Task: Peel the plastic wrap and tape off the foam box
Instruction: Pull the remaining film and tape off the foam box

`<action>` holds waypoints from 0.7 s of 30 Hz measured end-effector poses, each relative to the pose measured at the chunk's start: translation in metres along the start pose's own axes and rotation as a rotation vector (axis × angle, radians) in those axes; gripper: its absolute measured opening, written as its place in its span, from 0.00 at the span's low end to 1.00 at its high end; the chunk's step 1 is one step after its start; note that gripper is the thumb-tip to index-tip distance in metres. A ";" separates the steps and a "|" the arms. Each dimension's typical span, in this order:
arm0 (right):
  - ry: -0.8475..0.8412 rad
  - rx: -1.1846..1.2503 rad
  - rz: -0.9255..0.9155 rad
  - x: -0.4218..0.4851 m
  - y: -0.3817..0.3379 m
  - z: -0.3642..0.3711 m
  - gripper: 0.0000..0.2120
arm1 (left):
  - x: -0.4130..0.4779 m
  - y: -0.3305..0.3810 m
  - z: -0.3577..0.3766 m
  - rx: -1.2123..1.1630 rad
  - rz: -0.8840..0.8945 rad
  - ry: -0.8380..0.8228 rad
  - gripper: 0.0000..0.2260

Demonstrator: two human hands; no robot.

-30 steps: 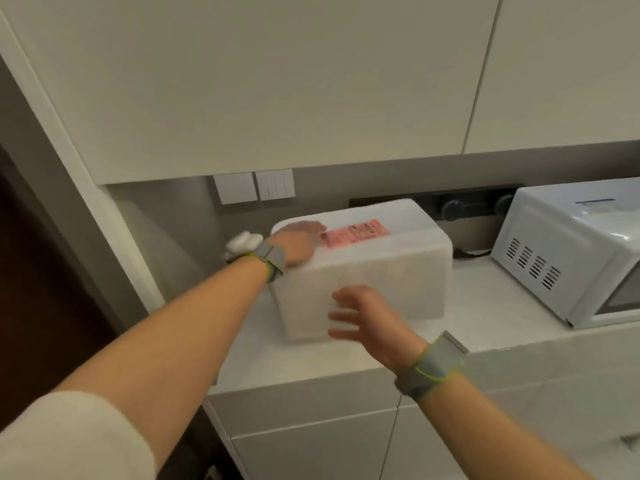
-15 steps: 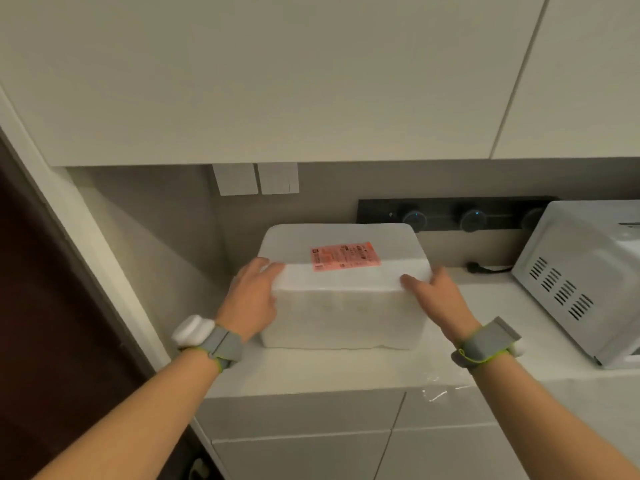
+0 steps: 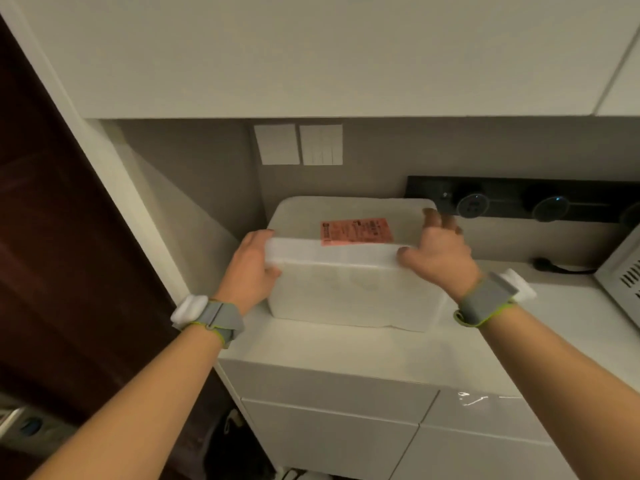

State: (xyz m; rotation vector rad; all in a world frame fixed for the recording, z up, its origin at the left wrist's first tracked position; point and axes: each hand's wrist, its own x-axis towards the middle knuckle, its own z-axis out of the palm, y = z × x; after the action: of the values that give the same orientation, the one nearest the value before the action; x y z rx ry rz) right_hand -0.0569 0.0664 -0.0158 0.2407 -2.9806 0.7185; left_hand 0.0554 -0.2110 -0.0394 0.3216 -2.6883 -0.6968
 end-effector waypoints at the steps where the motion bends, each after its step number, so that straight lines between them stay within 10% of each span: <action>1: 0.065 -0.091 -0.097 -0.001 -0.011 0.003 0.38 | 0.000 0.001 0.000 0.004 0.005 0.003 0.29; 10: -0.176 -0.097 -0.545 -0.003 -0.045 0.026 0.23 | -0.009 -0.002 -0.008 0.107 0.055 0.080 0.21; 21: 0.068 0.419 -0.353 0.008 0.009 -0.008 0.18 | -0.011 0.000 -0.001 0.104 0.108 0.088 0.26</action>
State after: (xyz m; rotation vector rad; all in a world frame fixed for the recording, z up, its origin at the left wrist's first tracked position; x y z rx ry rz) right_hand -0.0658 0.0769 -0.0113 0.7232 -2.5855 1.2547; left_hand 0.0654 -0.2078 -0.0413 0.2252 -2.6406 -0.5013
